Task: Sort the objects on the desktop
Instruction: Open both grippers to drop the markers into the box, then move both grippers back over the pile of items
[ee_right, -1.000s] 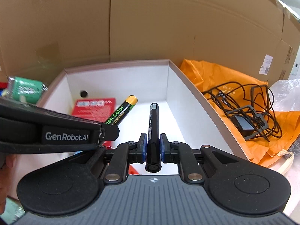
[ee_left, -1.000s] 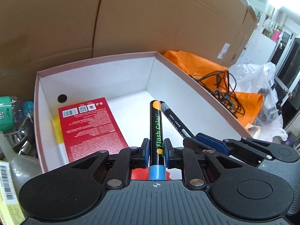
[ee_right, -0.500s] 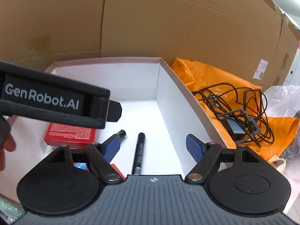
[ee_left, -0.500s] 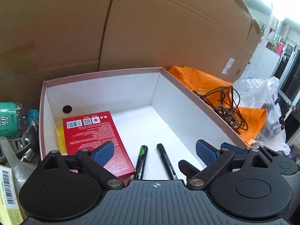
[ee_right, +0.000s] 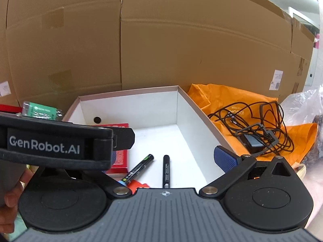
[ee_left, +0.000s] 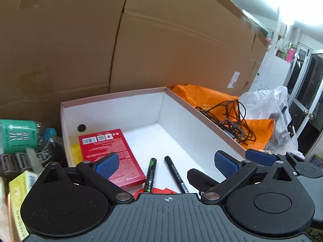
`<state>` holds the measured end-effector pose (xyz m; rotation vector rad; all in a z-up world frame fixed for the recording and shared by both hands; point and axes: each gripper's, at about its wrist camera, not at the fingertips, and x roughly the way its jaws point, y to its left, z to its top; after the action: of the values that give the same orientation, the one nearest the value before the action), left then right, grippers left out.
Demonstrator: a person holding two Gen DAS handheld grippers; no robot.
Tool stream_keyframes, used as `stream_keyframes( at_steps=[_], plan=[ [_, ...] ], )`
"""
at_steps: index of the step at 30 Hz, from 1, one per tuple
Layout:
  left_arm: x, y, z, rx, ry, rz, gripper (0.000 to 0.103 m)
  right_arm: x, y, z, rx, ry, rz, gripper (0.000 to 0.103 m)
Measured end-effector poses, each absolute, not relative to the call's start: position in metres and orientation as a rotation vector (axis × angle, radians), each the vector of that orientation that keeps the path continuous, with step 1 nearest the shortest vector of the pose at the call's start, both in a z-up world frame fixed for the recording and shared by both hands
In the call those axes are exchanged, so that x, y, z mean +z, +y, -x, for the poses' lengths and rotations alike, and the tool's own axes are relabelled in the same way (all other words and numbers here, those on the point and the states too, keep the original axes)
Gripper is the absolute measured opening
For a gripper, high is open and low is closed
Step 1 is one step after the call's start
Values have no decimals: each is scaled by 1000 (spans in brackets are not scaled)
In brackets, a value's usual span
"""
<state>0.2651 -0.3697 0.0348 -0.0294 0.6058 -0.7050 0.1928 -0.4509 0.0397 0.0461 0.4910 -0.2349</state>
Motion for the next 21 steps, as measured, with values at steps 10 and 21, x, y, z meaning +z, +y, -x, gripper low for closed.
stream_keyframes(
  at_steps=[10, 21],
  plan=[
    [37, -314, -196, -665, 536, -5, 103, 42, -407, -142, -200, 471, -95, 103],
    [4, -238, -128, -564, 542, -31, 103, 10, -338, -89, -215, 523, -101, 103]
  ],
)
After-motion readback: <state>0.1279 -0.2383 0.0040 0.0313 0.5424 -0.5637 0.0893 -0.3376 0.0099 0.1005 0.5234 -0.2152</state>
